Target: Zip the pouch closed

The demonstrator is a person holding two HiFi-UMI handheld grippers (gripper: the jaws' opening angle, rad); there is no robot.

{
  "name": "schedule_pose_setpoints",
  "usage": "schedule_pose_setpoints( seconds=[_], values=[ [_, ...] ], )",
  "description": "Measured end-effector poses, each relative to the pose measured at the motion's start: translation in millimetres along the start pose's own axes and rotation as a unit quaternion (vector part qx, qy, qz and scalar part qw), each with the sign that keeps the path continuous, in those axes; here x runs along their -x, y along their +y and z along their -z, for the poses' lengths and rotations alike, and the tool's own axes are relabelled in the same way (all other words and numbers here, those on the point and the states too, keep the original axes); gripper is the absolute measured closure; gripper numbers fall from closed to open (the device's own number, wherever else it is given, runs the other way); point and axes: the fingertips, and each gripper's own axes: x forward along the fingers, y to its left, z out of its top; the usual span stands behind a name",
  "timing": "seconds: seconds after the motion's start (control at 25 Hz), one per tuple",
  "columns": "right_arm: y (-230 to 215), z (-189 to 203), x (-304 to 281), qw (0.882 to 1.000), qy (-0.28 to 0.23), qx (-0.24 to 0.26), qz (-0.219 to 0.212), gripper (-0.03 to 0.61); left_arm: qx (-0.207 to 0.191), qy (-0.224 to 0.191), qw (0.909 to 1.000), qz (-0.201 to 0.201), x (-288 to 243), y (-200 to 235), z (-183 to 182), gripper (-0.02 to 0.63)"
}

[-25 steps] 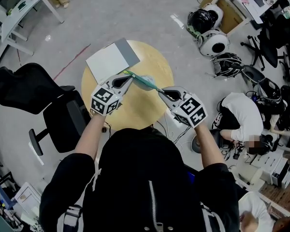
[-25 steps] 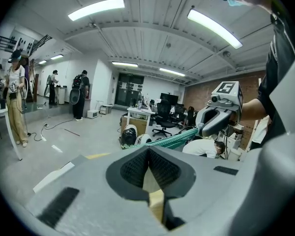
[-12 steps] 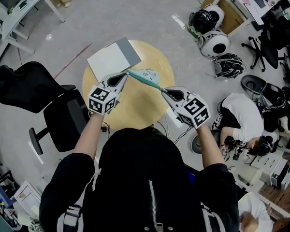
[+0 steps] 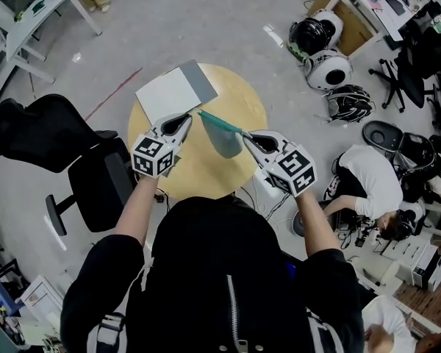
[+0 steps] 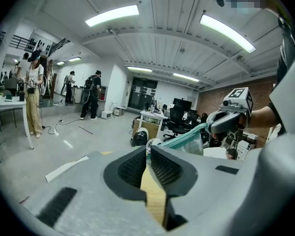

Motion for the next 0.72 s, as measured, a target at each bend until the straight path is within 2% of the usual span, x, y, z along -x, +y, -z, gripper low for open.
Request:
schedule_pose_setpoints(
  seconds=[0.16, 0.28, 0.44, 0.72],
  values=[
    [-6, 1, -2, 1.000, -0.005, -0.002, 0.015, 0.565, 0.001, -0.007, 0.9999, -0.010, 7, 4, -2, 0.574],
    [-21, 2, -2, 0.998, -0.009, -0.009, 0.057, 0.565, -0.006, -0.009, 0.9991, -0.041, 13, 12, -6, 0.611],
    [-45, -3, 7, 0.991, -0.045, -0.046, 0.114, 0.565, -0.006, -0.019, 0.9954, -0.093, 22, 24, -12, 0.614],
    [-62, -9, 10, 0.980, -0.093, -0.065, 0.162, 0.563, -0.026, -0.051, 0.9911, -0.120, 35, 28, -26, 0.614]
  ],
)
